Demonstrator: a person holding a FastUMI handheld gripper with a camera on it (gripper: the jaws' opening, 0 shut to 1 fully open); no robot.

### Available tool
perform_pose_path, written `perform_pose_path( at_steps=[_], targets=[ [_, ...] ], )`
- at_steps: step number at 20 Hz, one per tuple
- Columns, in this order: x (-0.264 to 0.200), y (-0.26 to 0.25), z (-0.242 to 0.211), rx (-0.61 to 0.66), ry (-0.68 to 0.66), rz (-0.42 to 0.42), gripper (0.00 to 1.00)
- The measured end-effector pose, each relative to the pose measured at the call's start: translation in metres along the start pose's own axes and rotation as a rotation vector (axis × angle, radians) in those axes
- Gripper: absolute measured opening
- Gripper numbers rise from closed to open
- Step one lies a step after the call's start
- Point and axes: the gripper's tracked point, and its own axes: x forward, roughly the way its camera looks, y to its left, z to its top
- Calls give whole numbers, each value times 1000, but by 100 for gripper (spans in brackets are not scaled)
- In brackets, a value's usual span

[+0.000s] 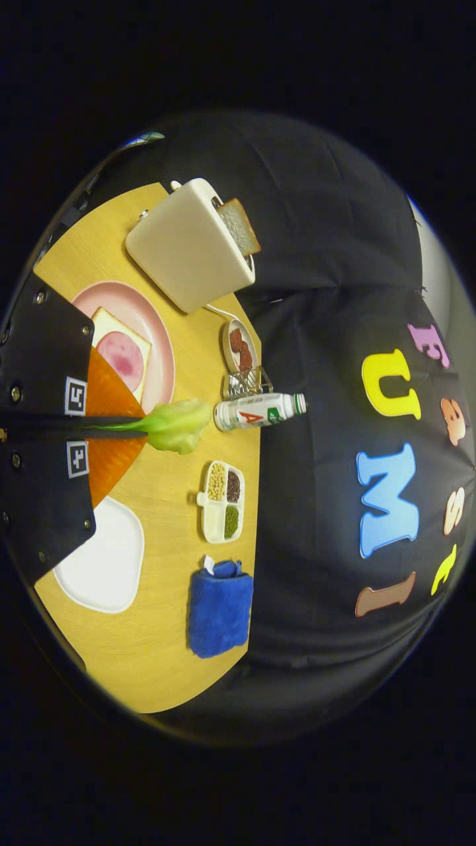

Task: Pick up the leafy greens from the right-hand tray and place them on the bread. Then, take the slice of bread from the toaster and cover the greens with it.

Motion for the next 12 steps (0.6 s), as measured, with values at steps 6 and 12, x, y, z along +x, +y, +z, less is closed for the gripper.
perform_pose_path(
  at_steps=[6, 12],
  targets=[
    [37, 62, -36, -12, 103, 96, 0],
    [44, 74, -50, -13, 131, 100, 11]
  ],
)
